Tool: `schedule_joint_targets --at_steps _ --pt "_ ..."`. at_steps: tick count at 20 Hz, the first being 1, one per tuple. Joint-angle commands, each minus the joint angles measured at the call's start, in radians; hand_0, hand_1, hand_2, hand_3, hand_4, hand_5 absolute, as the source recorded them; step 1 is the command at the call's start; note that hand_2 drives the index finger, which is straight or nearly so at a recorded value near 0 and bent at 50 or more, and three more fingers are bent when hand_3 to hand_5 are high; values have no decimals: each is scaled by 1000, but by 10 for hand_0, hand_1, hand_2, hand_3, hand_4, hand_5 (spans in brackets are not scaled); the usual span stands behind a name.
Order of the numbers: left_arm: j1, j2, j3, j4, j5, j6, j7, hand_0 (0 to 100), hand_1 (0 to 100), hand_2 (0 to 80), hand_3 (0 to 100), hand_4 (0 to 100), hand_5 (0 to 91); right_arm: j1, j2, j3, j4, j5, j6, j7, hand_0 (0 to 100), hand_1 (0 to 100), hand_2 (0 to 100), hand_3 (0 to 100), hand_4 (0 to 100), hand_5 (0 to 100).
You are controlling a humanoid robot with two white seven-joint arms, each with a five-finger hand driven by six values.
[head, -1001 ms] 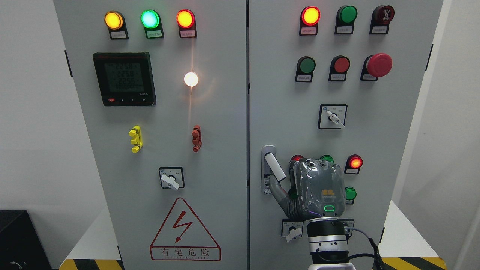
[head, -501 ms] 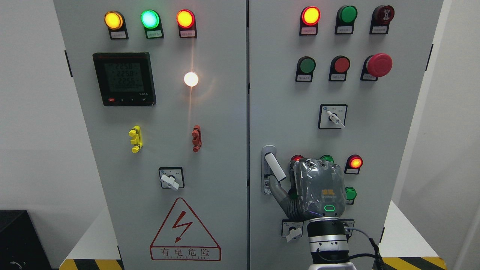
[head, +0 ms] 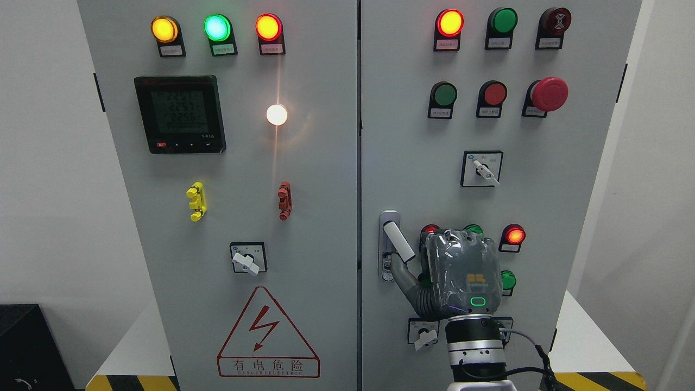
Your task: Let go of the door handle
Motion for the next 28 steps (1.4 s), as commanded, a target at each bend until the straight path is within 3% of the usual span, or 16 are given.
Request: schedule_joint_targets --at_steps 1,28 --pt "-26 0 0 29 0 0 1 120 556 0 0 0 0 0 -1 -3 -1 0 1 -7 437 529 940 1000 1000 1000" --pt "-26 0 0 29 0 0 1 120 556 0 0 0 0 0 -1 -4 -2 1 1 -16 437 528 938 1000 1000 1000"
